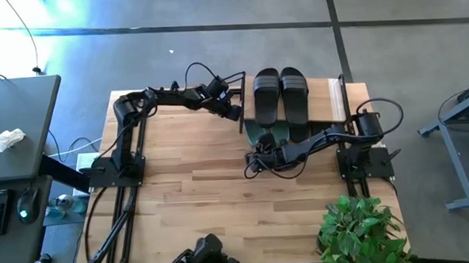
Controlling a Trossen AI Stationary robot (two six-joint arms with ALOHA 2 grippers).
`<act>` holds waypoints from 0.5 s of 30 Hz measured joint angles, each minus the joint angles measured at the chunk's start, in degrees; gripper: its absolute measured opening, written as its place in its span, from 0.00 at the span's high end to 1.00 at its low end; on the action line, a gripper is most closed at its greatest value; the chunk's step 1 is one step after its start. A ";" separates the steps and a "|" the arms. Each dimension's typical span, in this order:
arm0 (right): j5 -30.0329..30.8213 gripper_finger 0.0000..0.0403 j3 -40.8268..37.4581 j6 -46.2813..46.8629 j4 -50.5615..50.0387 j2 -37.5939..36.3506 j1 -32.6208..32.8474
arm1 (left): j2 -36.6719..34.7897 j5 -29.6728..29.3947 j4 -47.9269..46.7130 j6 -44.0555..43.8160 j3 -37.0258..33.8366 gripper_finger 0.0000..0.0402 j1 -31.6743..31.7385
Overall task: Pick and place slides into the shelf
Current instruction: Put the green slipper under the shelf
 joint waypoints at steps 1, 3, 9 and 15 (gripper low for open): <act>-0.10 1.00 0.00 -0.01 0.22 0.00 -0.17 | 0.00 0.01 0.02 0.05 0.00 1.00 0.15; -0.08 1.00 0.00 -0.62 0.75 0.00 -0.62 | 0.00 0.12 0.02 0.14 0.00 1.00 0.56; -0.65 1.00 0.00 -1.05 1.32 0.00 -2.15 | 0.04 1.05 -0.33 0.56 0.00 1.00 0.74; -2.08 1.00 0.00 -1.04 1.35 0.00 -3.02 | 0.04 2.17 -2.60 0.33 0.07 1.00 0.48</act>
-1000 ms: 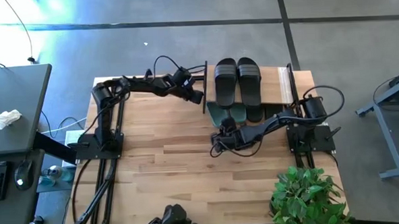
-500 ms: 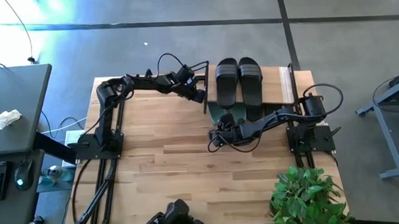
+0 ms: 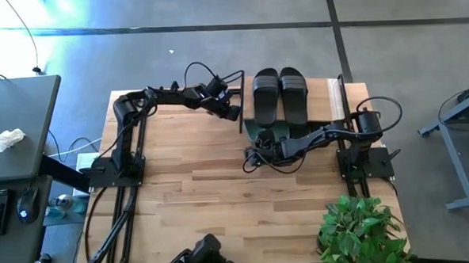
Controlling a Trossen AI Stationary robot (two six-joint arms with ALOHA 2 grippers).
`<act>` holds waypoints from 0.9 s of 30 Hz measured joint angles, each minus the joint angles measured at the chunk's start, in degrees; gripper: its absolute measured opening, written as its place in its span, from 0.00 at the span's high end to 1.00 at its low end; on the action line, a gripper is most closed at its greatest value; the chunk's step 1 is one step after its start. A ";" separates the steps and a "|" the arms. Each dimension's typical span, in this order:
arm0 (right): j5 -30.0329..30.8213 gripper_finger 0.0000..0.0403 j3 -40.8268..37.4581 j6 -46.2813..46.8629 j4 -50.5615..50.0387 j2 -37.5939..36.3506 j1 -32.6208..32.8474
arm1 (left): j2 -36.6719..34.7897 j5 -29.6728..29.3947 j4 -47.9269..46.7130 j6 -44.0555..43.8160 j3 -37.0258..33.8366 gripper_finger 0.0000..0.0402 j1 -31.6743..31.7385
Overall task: Pick and place slides into the shelf
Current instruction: Put the green slipper under the shelf
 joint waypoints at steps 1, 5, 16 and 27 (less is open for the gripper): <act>0.00 1.00 0.00 -0.01 0.02 0.00 0.00 | -0.01 0.22 -0.58 0.07 0.01 1.00 0.03; 0.04 1.00 0.00 0.01 0.22 0.00 0.02 | -0.48 0.38 -3.00 0.77 -0.01 1.00 0.83; 0.13 1.00 0.00 0.03 0.50 0.00 0.02 | -4.24 8.40 -4.40 1.76 -4.86 1.00 2.29; -0.38 1.00 0.00 0.16 0.86 0.02 0.00 | -15.99 16.17 31.92 3.25 -27.53 1.00 4.24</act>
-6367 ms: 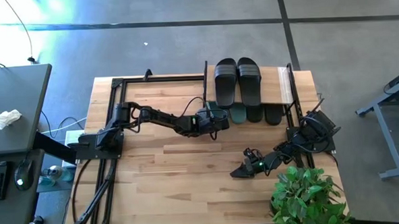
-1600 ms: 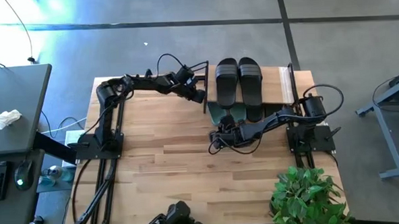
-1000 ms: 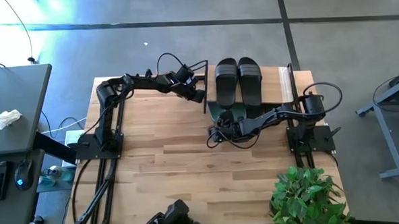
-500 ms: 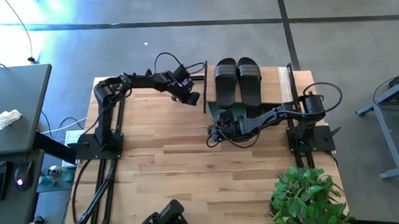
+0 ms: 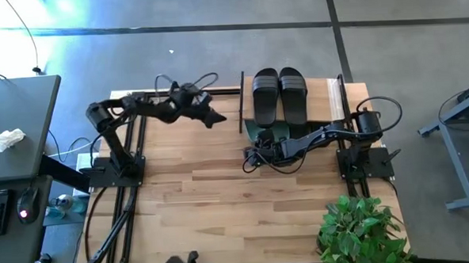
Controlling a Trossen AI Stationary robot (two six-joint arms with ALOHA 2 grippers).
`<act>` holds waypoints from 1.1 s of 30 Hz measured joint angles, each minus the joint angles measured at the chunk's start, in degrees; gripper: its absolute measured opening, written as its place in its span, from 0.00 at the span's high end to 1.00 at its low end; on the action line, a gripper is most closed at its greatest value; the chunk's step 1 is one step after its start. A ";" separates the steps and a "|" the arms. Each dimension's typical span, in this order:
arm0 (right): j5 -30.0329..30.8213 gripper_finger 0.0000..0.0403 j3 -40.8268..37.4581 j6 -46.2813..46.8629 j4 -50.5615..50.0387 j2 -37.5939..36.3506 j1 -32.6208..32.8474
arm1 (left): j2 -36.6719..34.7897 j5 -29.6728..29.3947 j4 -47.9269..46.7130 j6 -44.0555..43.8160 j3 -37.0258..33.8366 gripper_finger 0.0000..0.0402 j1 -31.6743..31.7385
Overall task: Pick and place slides into the shelf
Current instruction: Put the green slipper under the shelf
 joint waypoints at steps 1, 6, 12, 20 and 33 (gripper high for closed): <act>-0.31 1.00 0.00 0.02 0.24 0.00 0.00 | 0.02 0.62 5.78 -1.13 -2.13 1.00 0.11; -1.81 1.00 0.00 0.05 0.56 0.00 0.00 | 0.76 -6.32 15.93 -3.21 -7.20 1.00 -2.57; -1.23 1.00 0.00 -0.09 1.78 0.00 -0.11 | 3.97 -12.02 19.02 -4.02 -3.92 1.00 -7.33; -1.48 1.00 0.00 -0.09 1.85 0.00 -0.27 | 8.65 -10.80 18.44 -5.63 2.11 1.00 -8.24; -1.26 1.00 0.00 -0.09 1.94 0.00 -0.26 | 9.27 -8.77 18.31 -7.35 2.80 1.00 -10.61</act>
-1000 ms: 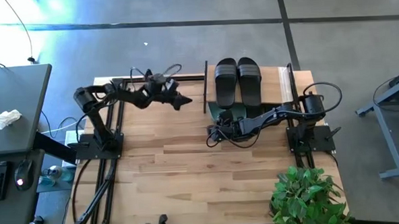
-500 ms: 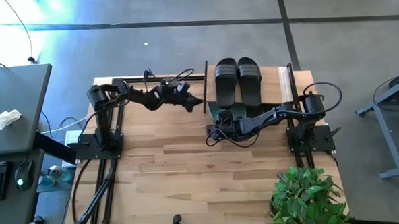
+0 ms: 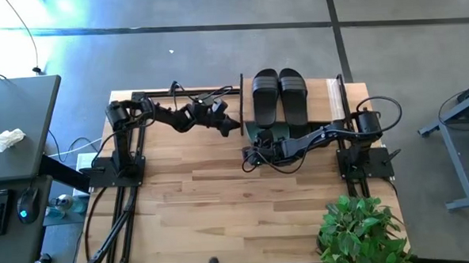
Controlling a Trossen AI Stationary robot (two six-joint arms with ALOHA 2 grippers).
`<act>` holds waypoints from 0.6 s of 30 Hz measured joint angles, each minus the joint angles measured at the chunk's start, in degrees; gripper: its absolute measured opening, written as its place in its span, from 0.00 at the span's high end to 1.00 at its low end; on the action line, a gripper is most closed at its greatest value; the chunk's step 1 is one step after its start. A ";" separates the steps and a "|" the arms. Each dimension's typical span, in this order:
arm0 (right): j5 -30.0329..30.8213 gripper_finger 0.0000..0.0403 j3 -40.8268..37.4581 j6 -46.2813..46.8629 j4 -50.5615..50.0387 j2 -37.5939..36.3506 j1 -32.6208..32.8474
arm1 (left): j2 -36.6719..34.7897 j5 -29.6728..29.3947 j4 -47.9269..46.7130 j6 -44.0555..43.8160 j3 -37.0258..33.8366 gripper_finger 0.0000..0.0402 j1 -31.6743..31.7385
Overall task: Pick and place slides into the shelf
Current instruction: Put the green slipper under the shelf
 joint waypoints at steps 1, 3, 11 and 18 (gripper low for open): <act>-0.04 1.00 0.00 0.00 0.00 0.00 0.00 | 0.00 -0.02 -0.01 -0.01 0.00 1.00 -0.32; -0.02 1.00 0.00 0.00 0.00 0.00 0.00 | 0.00 -0.34 -0.01 -0.02 0.00 1.00 -0.90; -0.19 1.00 0.00 0.00 0.09 0.00 0.00 | 0.00 0.29 -1.17 -0.28 -0.02 1.00 -1.19; -0.24 1.00 0.00 0.07 0.10 0.00 -0.02 | -0.02 -1.20 -1.29 -0.33 -0.02 1.00 -1.11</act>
